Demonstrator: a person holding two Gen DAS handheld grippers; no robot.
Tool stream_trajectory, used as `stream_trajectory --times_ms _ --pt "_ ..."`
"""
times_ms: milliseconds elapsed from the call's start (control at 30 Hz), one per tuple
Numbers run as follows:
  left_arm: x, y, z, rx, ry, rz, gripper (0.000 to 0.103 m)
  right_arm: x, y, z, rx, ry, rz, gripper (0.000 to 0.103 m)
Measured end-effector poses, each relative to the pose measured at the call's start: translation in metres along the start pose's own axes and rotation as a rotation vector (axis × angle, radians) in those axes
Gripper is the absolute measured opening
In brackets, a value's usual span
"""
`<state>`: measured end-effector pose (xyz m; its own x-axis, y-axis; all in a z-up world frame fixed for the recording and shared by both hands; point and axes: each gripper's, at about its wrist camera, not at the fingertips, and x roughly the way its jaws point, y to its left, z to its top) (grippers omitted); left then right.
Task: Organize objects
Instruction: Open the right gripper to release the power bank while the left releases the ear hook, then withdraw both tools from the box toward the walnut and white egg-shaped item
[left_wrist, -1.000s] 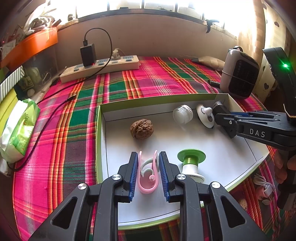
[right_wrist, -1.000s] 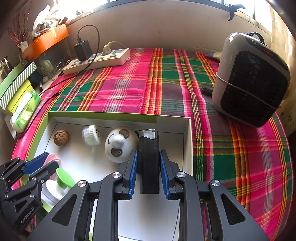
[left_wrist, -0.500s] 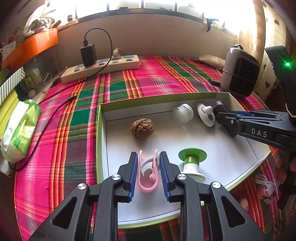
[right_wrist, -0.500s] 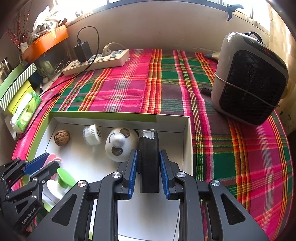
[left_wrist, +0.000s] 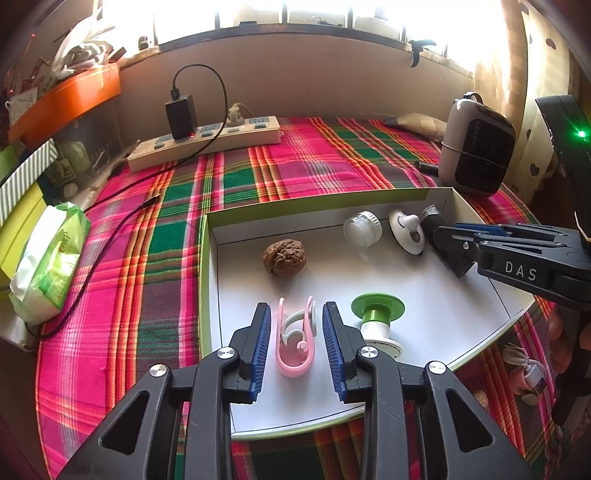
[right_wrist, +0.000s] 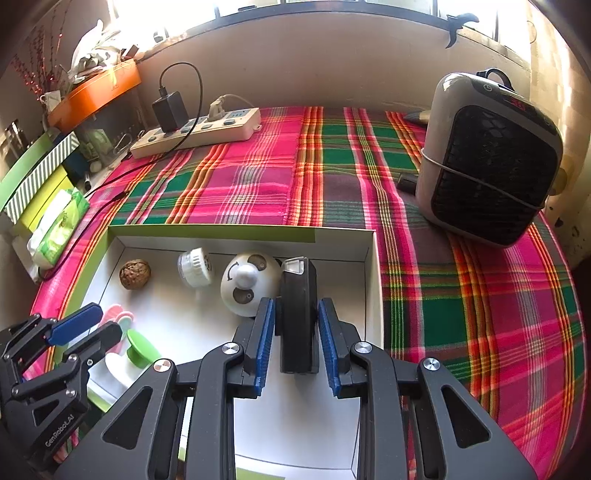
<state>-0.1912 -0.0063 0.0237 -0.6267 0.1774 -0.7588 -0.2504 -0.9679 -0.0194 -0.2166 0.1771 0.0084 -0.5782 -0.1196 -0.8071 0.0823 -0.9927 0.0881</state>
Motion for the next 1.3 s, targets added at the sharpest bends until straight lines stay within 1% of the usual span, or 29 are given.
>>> stream_trajectory --times_ms 600,1000,1067,1100,1300 --pt "-0.022 -0.005 -0.005 0.000 -0.043 0.019 0.027 -0.023 0.005 -0.014 0.001 -0.049 0.005 0.026" --pt "-0.045 -0.011 -0.015 0.012 -0.085 0.059 0.027 -0.045 0.013 -0.029 -0.009 -0.096 0.004 0.026" --pt "-0.049 -0.012 -0.018 0.012 -0.088 0.057 0.027 -0.049 0.015 -0.033 -0.009 -0.102 0.009 0.032" --pt "-0.051 -0.013 -0.019 0.012 -0.090 0.056 0.027 -0.051 0.016 -0.035 -0.011 -0.107 0.011 0.037" --pt "-0.061 -0.017 -0.026 0.013 -0.104 0.060 0.028 -0.064 0.022 -0.044 -0.026 -0.130 0.010 0.037"
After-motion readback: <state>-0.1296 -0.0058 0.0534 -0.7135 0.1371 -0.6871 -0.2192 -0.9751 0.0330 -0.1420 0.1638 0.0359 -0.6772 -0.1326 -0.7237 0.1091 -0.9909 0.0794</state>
